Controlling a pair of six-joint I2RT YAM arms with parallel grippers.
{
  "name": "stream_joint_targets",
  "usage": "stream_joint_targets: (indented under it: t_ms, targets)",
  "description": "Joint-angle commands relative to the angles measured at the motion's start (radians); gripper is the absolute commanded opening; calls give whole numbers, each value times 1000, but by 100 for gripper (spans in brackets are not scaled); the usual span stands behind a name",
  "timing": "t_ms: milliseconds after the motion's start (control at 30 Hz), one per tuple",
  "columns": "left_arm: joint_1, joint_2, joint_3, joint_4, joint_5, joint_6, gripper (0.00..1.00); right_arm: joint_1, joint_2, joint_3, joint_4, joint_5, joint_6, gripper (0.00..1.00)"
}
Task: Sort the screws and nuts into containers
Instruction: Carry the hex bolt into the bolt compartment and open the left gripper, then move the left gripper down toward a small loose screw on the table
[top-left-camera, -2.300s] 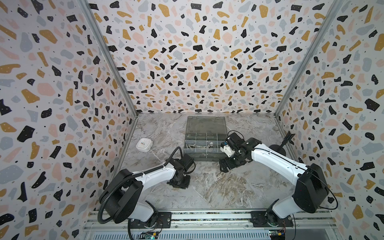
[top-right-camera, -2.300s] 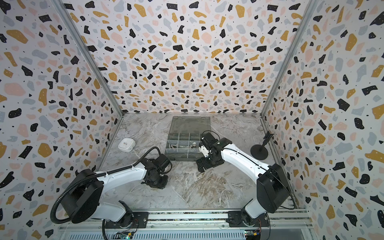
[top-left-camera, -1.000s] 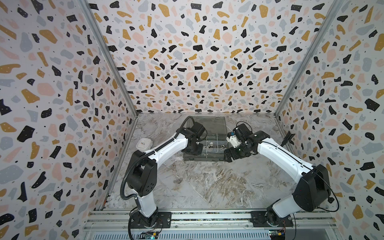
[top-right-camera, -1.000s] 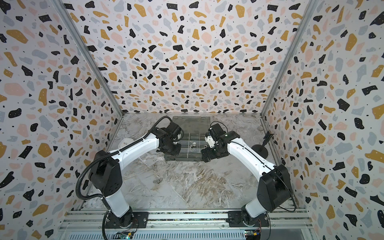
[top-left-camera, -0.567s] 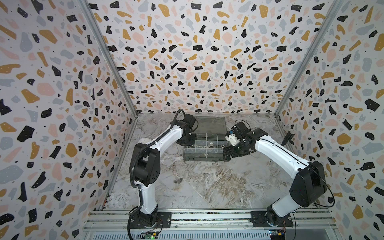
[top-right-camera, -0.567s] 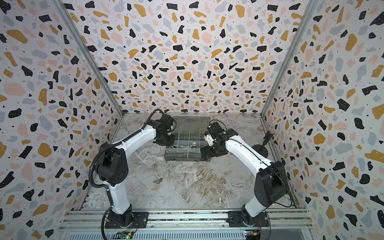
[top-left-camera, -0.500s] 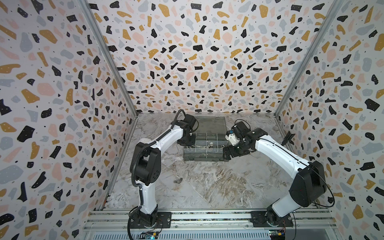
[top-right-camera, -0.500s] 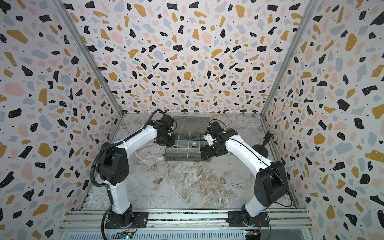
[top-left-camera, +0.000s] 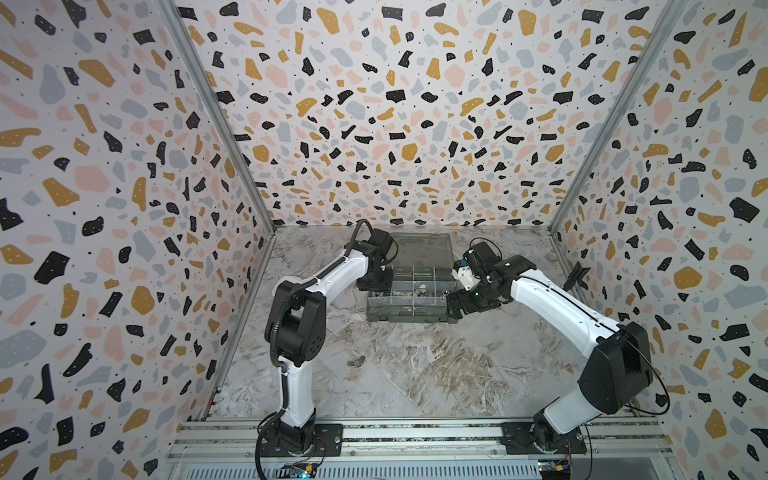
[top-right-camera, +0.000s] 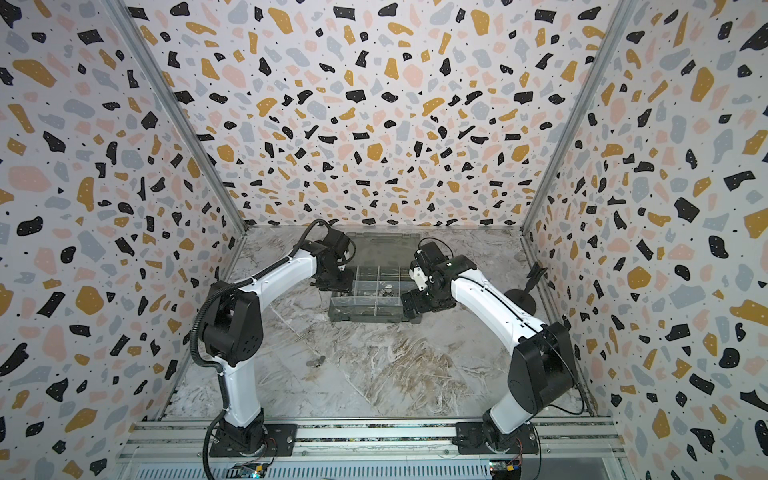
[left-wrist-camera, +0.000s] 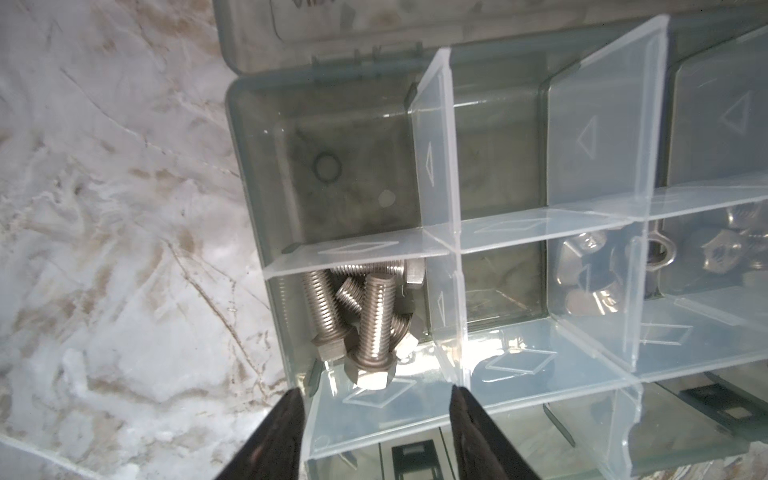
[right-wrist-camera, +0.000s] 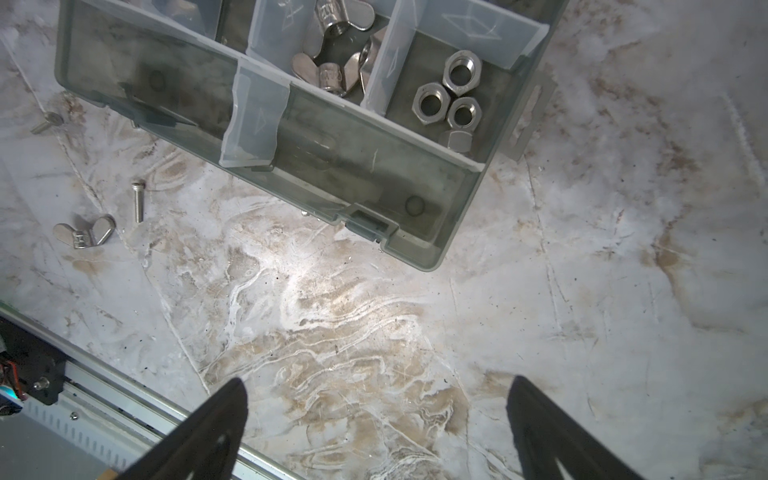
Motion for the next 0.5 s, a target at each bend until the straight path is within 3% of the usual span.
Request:
stream_joint_targets:
  t_ms: [0, 467]
  targets:
    - [5, -92, 10, 1, -22, -3, 58, 2, 11, 42, -27, -10, 10, 99]
    - [39, -466, -556, 85, -84, -76, 50, 95, 93, 88, -8, -38, -9, 99]
